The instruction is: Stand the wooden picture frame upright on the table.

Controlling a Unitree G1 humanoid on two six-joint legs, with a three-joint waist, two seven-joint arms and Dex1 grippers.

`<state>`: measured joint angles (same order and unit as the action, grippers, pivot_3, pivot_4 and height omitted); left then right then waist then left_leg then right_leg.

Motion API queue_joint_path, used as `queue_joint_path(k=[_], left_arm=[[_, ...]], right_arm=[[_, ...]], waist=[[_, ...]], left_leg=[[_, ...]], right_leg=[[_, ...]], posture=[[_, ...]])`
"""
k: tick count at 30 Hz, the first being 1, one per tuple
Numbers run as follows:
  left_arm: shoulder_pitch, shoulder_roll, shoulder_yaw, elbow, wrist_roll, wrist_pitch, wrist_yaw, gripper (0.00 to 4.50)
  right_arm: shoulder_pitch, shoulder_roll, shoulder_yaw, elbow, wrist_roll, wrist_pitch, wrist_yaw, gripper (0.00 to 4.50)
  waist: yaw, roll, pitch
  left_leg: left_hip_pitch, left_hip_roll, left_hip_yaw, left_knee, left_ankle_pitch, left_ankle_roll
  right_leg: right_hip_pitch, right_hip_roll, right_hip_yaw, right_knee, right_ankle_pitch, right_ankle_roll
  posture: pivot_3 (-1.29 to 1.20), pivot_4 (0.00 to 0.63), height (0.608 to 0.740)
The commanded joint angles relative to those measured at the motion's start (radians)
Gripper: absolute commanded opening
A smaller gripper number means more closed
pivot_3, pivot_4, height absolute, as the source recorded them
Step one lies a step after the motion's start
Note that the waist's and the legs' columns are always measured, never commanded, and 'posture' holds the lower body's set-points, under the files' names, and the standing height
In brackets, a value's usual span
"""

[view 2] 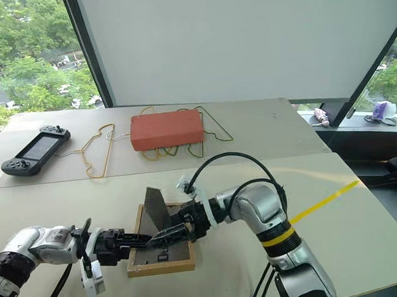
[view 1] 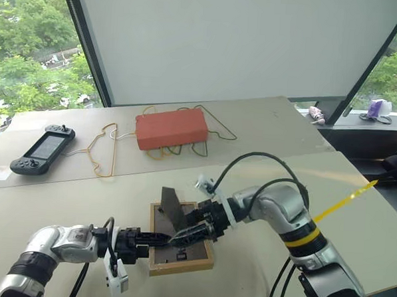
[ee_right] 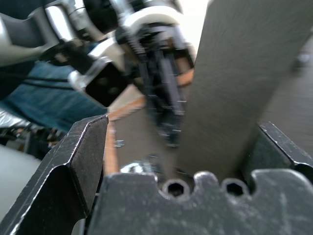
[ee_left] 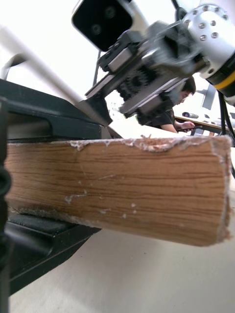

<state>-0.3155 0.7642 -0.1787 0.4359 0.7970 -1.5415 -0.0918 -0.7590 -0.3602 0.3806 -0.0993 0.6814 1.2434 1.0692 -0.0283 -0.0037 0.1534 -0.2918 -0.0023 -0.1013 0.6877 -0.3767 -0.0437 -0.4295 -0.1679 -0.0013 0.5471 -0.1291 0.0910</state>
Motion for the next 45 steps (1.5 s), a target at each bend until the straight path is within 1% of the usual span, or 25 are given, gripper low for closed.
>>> queue_joint_path(k=[1, 4, 6, 10, 15, 17, 22, 25, 28, 30, 32, 34, 36, 37, 39, 42, 43, 45], left_arm=[[-0.011, -0.001, -0.009, -0.016, -0.026, 0.018, -0.001, 1.16], [-0.005, 0.003, -0.010, -0.015, -0.030, 0.016, -0.003, 1.16], [-0.003, 0.005, -0.012, -0.012, -0.036, 0.021, -0.005, 1.16], [-0.002, 0.007, -0.015, -0.012, -0.039, 0.025, -0.008, 1.16], [-0.004, 0.008, -0.019, -0.008, -0.041, 0.024, -0.008, 1.16], [-0.008, 0.007, -0.020, -0.004, -0.042, 0.023, -0.007, 1.16], [-0.018, 0.005, -0.025, 0.003, -0.039, 0.022, -0.004, 1.16], [-0.025, 0.002, -0.025, 0.013, -0.032, 0.021, -0.003, 1.16], [-0.028, 0.002, -0.027, 0.018, -0.030, 0.020, -0.001, 1.16], [-0.031, -0.002, -0.029, 0.022, -0.028, 0.021, 0.001, 1.16], [-0.033, -0.003, -0.030, 0.025, -0.028, 0.022, 0.002, 1.16], [-0.037, -0.006, -0.031, 0.025, -0.027, 0.023, 0.003, 1.16], [-0.042, -0.008, -0.032, 0.029, -0.027, 0.023, 0.005, 1.16], [-0.044, -0.007, -0.032, 0.031, -0.026, 0.024, 0.006, 1.16], [-0.045, -0.006, -0.032, 0.035, -0.023, 0.020, 0.008, 1.16], [-0.045, -0.005, -0.034, 0.031, -0.026, 0.018, 0.008, 1.16], [-0.046, -0.004, -0.035, 0.030, -0.026, 0.018, 0.007, 1.16], [-0.047, -0.002, -0.037, 0.029, -0.030, 0.020, 0.005, 1.16]], right_arm=[[0.009, 0.056, -0.030, -0.058, 0.069, 0.029, -0.018, 4.45], [0.007, 0.066, -0.085, -0.056, 0.069, 0.008, -0.038, 4.45], [0.002, 0.069, -0.135, -0.067, 0.099, 0.015, -0.036, 4.45], [0.016, 0.041, -0.190, -0.119, 0.135, -0.033, -0.009, 4.45], [0.034, 0.011, -0.234, -0.169, 0.198, -0.039, 0.013, 4.45], [0.044, -0.007, -0.235, -0.172, 0.201, -0.042, 0.010, 4.45], [0.076, -0.145, -0.204, -0.101, 0.085, -0.133, 0.020, 4.45], [0.104, -0.259, -0.226, -0.058, 0.018, -0.197, 0.022, 4.45], [0.180, -0.366, -0.193, -0.071, -0.159, -0.436, 0.011, 4.45], [0.270, -0.426, -0.178, -0.086, -0.334, -0.709, -0.031, 4.45], [0.339, -0.468, -0.152, -0.099, -0.468, -0.896, -0.058, 4.45], [0.437, -0.516, -0.089, -0.124, -0.652, -1.202, -0.095, 4.45], [0.492, -0.503, -0.057, -0.145, -0.795, -1.413, -0.195, 4.45], [0.508, -0.479, -0.050, -0.157, -0.814, -1.458, -0.219, 4.45], [0.519, -0.430, -0.023, -0.178, -0.884, -1.518, -0.273, 4.45], [0.521, -0.368, -0.016, -0.184, -0.885, -1.490, -0.281, 4.45], [0.514, -0.368, -0.035, -0.168, -0.860, -1.451, -0.261, 4.45], [0.479, -0.379, -0.109, -0.127, -0.746, -1.241, -0.192, 4.45]], waist=[[-0.002, 0.000, 0.000], [-0.009, 0.000, 0.000], [-0.013, 0.000, 0.000], [-0.018, 0.000, 0.000], [-0.019, 0.000, 0.000], [-0.019, 0.000, 0.000], [-0.015, 0.000, 0.000], [-0.013, 0.000, 0.000], [-0.010, 0.000, 0.000], [-0.011, 0.000, 0.000], [-0.012, 0.000, 0.000], [-0.013, 0.000, 0.000], [-0.014, 0.000, 0.000], [-0.016, 0.000, 0.000], [-0.022, -0.002, -0.001], [-0.015, -0.002, -0.001], [-0.014, -0.002, -0.001], [-0.008, -0.002, -0.001]], left_leg=[[0.000, 0.000, 0.000, 0.000, 0.000, 0.000], [-0.001, 0.000, 0.000, 0.000, 0.000, 0.000], [-0.005, 0.000, 0.000, 0.000, 0.001, -0.001], [-0.008, 0.000, 0.000, 0.000, 0.001, -0.002], [-0.008, 0.000, 0.000, 0.000, 0.001, -0.002], [-0.008, 0.000, 0.000, 0.000, 0.001, -0.002], [-0.008, -0.001, 0.000, 0.002, 0.001, -0.002], [-0.009, 0.000, 0.000, 0.002, 0.001, -0.002], [-0.009, 0.000, 0.001, 0.003, 0.001, -0.002], [-0.009, 0.000, 0.001, 0.003, 0.001, -0.002], [-0.009, 0.000, 0.001, 0.003, 0.001, -0.002], [-0.009, 0.000, 0.003, 0.004, 0.001, -0.002], [-0.009, 0.000, 0.003, 0.004, 0.001, -0.002], [-0.009, 0.000, 0.003, 0.004, 0.001, -0.002], [-0.008, 0.001, 0.005, 0.004, 0.001, -0.002], [-0.006, 0.001, 0.007, 0.005, 0.001, -0.002], [-0.005, 0.001, 0.007, 0.006, 0.001, -0.002], [-0.001, 0.000, 0.007, 0.007, 0.001, -0.002]], right_leg=[[0.000, 0.000, 0.000, 0.000, 0.000, 0.000], [-0.002, 0.000, 0.000, 0.001, 0.000, 0.000], [-0.007, 0.000, 0.000, 0.002, 0.000, 0.000], [-0.011, 0.000, 0.000, 0.002, 0.001, -0.001], [-0.011, 0.000, 0.000, 0.002, 0.001, -0.001], [-0.011, 0.000, 0.000, 0.002, 0.001, -0.001], [-0.010, 0.000, 0.000, 0.002, 0.001, -0.002], [-0.010, 0.000, 0.000, 0.002, 0.001, -0.002], [-0.010, 0.000, 0.000, 0.002, 0.001, -0.002], [-0.010, 0.000, 0.000, 0.002, 0.001, -0.001], [-0.010, 0.000, 0.000, 0.002, 0.001, -0.001], [-0.010, -0.001, 0.000, 0.002, 0.001, -0.001], [-0.009, -0.001, 0.000, 0.002, 0.001, -0.001], [-0.009, -0.001, 0.000, 0.002, 0.001, -0.001], [-0.005, 0.000, 0.001, 0.003, 0.002, -0.002], [-0.003, 0.000, 0.003, 0.004, 0.002, -0.002], [-0.003, 0.000, 0.003, 0.005, 0.002, -0.003], [-0.003, 0.000, 0.004, 0.005, 0.003, -0.003]], posture=[[0.00, 0.150, 0.740], [0.00, 0.150, 0.740], [0.00, 0.150, 0.740], [0.00, 0.150, 0.740], [0.00, 0.150, 0.740], [0.00, 0.150, 0.740], [0.00, 0.150, 0.740], [0.00, 0.150, 0.740], [0.00, 0.150, 0.740], [0.00, 0.150, 0.740], [0.00, 0.150, 0.740], [0.00, 0.150, 0.740], [0.00, 0.150, 0.740], [0.00, 0.150, 0.740], [0.00, 0.150, 0.740], [0.00, 0.150, 0.740], [0.00, 0.150, 0.740], [0.00, 0.150, 0.740]])
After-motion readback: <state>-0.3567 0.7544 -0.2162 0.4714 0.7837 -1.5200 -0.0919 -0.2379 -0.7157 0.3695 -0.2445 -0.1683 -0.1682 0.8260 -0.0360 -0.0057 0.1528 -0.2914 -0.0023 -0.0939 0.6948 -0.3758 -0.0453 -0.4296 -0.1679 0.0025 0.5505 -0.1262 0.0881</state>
